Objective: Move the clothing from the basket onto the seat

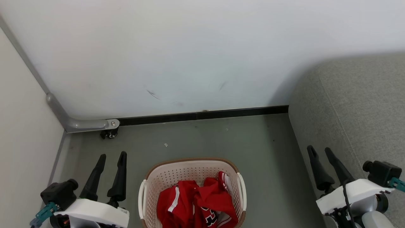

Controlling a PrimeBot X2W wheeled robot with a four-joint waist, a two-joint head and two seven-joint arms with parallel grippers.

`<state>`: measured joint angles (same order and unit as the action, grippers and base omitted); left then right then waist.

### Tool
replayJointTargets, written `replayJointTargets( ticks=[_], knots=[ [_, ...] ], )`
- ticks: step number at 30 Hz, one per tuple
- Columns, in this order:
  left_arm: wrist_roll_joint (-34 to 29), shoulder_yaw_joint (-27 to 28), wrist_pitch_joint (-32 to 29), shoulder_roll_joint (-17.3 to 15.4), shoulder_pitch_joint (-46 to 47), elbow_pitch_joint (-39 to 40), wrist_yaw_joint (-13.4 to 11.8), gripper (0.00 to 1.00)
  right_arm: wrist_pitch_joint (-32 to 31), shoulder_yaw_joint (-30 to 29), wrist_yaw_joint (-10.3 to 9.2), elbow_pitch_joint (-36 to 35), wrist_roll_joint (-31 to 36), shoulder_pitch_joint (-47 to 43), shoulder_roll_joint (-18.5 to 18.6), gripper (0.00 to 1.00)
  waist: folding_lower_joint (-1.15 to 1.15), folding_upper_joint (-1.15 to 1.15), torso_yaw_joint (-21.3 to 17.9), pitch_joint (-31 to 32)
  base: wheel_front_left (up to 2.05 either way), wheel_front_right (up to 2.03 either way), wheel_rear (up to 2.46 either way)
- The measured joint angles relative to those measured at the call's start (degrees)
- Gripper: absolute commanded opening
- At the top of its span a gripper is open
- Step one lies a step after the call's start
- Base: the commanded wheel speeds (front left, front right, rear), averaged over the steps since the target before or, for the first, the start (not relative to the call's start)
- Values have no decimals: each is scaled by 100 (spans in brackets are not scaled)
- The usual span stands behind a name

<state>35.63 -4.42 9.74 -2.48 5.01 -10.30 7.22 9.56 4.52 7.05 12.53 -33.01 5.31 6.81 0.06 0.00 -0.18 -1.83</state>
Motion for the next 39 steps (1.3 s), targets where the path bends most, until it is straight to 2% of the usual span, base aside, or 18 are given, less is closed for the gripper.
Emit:
replayJointTargets(
  ticks=[27,39],
  knots=[
    [-1680,-233,459,11,183,116,7,100,465,196,2,-218,1879,227,37,100,-3,0,-3,-119,0,0,0],
    [-1719,-266,471,15,258,78,7,100,474,200,2,-238,1953,326,40,100,-3,0,-2,-99,0,0,0]
  ],
)
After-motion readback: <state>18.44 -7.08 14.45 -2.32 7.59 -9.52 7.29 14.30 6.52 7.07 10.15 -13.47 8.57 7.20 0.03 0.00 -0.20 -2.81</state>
